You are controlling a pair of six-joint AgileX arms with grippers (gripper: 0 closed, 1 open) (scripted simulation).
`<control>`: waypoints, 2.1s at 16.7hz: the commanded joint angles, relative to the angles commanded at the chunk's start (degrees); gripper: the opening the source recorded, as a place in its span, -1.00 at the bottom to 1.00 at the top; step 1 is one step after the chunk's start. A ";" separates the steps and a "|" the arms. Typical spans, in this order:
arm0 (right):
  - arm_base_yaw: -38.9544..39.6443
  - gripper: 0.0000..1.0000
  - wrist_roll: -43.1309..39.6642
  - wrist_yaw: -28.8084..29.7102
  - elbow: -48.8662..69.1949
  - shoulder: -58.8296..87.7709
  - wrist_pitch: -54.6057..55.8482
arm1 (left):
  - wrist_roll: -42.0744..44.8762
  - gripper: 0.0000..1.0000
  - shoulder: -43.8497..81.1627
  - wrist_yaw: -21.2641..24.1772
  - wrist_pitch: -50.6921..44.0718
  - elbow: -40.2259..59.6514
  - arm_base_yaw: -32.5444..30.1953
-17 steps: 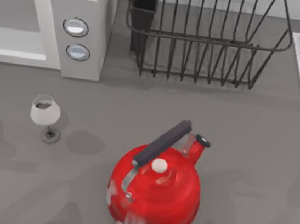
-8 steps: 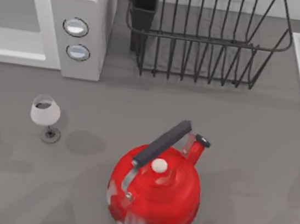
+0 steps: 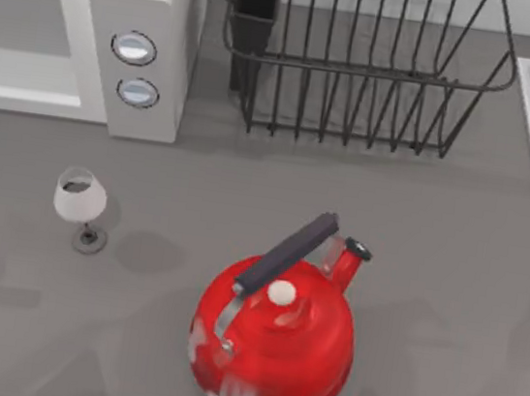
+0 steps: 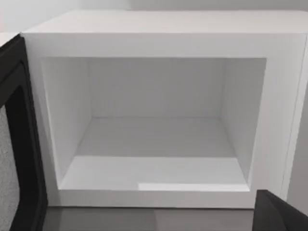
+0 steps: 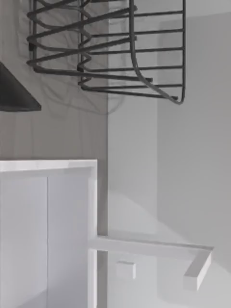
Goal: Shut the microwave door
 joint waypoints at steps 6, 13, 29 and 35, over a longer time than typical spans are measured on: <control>0.00 1.00 0.00 0.00 0.00 0.00 0.00 | 0.11 -1.00 3.47 -3.15 1.13 2.43 -3.08; 0.00 1.00 0.00 0.00 0.00 0.00 0.00 | 0.13 -1.00 5.26 -5.64 2.34 3.12 -5.52; 0.00 1.00 0.00 0.00 0.00 0.00 0.00 | 6.01 -1.00 17.69 -15.90 1.87 11.74 -13.41; 0.00 1.00 0.00 0.00 0.00 0.00 0.00 | 23.99 -1.00 42.68 -3.28 -12.64 33.65 9.27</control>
